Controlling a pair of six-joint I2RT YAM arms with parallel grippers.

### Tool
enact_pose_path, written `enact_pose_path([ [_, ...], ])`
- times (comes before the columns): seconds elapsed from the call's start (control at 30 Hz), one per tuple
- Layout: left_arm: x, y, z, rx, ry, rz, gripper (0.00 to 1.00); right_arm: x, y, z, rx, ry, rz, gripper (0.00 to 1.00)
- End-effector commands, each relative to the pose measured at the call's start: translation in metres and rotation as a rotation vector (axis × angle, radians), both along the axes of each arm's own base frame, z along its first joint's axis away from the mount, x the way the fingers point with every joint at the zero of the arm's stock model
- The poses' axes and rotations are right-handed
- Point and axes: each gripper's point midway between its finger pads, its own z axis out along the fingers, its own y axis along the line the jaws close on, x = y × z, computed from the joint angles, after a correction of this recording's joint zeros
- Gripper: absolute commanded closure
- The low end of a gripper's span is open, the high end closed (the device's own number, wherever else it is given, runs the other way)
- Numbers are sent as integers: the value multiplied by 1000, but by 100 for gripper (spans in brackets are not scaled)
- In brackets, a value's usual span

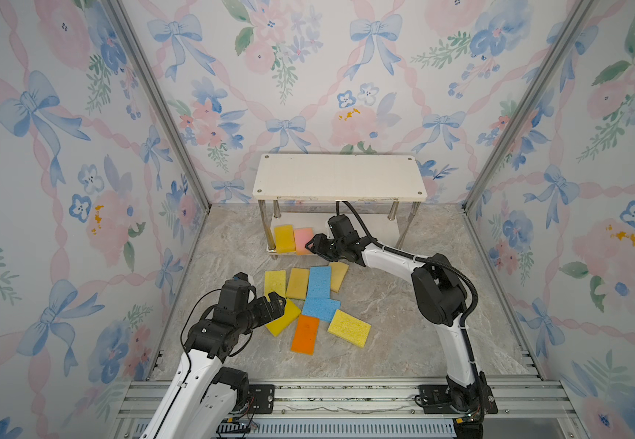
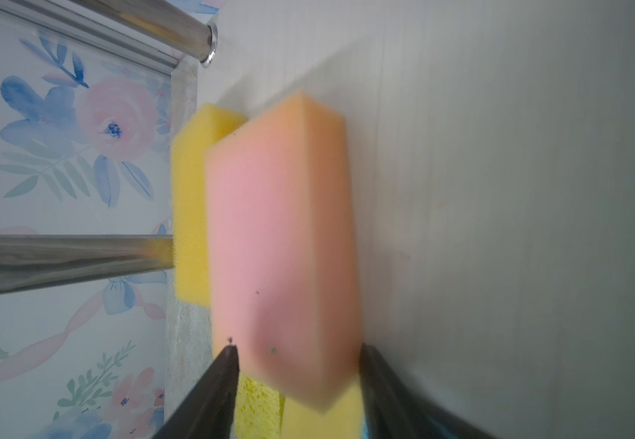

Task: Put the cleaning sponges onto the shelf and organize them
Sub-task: 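Set the pink sponge beside the yellow sponge on the lower tier, open right gripper, then move the right gripper back over the pile to the small yellow cellulose sponge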

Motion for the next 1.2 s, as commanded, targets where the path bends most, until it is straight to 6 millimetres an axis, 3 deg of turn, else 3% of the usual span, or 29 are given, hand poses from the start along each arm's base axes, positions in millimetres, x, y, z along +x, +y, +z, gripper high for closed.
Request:
enact_pose_path([
  [0.0,-4,2,-4,4,16,5,2,-1,-7,14,14,-15,-16,45],
  [0.27,7,1,2,7,-1,5,2,-15,-32,46,-45,-77,-20,41],
  [0.6,39,-18,-10,-85,-26,15,6,-81,-76,61,-78,-21,10,38],
  [0.77,63,-33,-22,-104,20,-2,10,-110,-98,49,-90,64,22,39],
  [0.83,69,-39,-25,-105,33,-24,10,-125,-112,30,-132,165,31,40],
  [0.93,72,-47,-29,-102,39,-57,10,-152,-135,19,-211,237,48,38],
  [1.07,69,-60,-41,-132,82,-120,9,-186,-140,1,-230,290,147,38],
  [1.17,66,-67,-48,-145,110,-152,9,-213,-139,-6,-300,259,355,38],
])
